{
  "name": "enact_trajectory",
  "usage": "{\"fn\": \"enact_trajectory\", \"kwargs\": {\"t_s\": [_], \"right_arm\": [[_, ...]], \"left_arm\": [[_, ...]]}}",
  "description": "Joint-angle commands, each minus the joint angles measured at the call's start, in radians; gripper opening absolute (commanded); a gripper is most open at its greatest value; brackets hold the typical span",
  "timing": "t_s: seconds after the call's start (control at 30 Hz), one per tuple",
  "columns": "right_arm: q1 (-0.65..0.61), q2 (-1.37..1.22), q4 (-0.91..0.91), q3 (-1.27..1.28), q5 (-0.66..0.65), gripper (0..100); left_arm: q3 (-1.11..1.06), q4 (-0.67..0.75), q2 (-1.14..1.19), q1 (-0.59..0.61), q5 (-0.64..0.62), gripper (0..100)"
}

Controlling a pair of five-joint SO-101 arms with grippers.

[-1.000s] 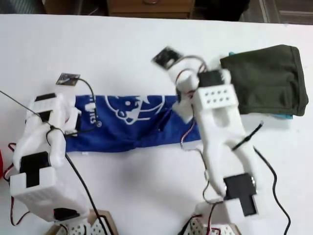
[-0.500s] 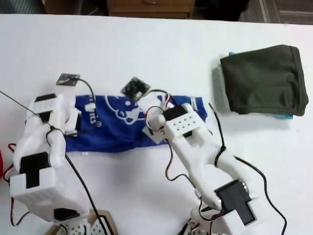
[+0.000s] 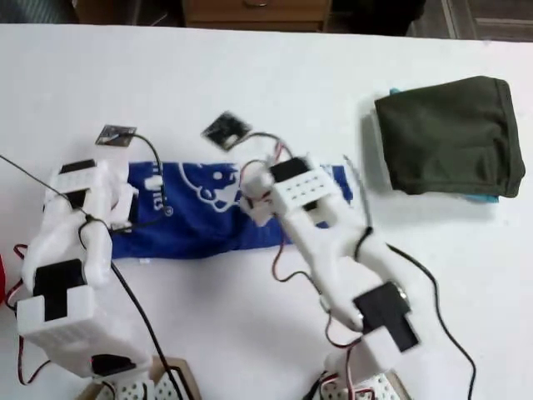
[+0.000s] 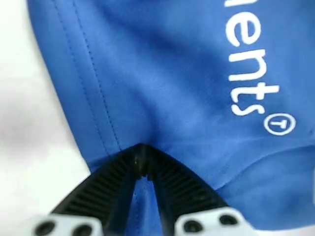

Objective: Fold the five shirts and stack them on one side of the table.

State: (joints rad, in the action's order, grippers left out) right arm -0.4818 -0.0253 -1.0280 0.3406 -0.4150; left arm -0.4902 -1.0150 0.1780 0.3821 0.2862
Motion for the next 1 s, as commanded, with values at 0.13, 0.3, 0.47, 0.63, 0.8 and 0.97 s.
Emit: {"fn": "enact_trajectory", "kwargs": {"t_s": [0.13, 0.3, 0.47, 0.63, 0.8, 0.97], "right_arm": [[0.148, 0.079, 0.047, 0.081, -0.003, 1.8], [0.236, 0.022, 0.14, 0.157, -0.005, 1.8], [0.262, -0.008, 0.041, 0.176, -0.123, 1.8], [0.271, 0.054, -0.015, 0.175, -0.133, 1.8], [0.265, 0.248, -0.085, 0.172, -0.129, 1.8], [0.294, 0.47, -0.122, 0.175, -0.129, 1.8]], "left_arm": [[-0.001, 0.031, 0.0, -0.006, 0.005, 3], [-0.001, 0.031, 0.0, -0.006, 0.005, 3], [-0.002, 0.031, -0.002, -0.006, 0.005, 3], [0.007, 0.014, -0.012, -0.005, 0.005, 3], [0.085, -0.155, -0.153, -0.008, -0.068, 3], [0.163, -0.282, -0.364, 0.008, -0.078, 3]]}}
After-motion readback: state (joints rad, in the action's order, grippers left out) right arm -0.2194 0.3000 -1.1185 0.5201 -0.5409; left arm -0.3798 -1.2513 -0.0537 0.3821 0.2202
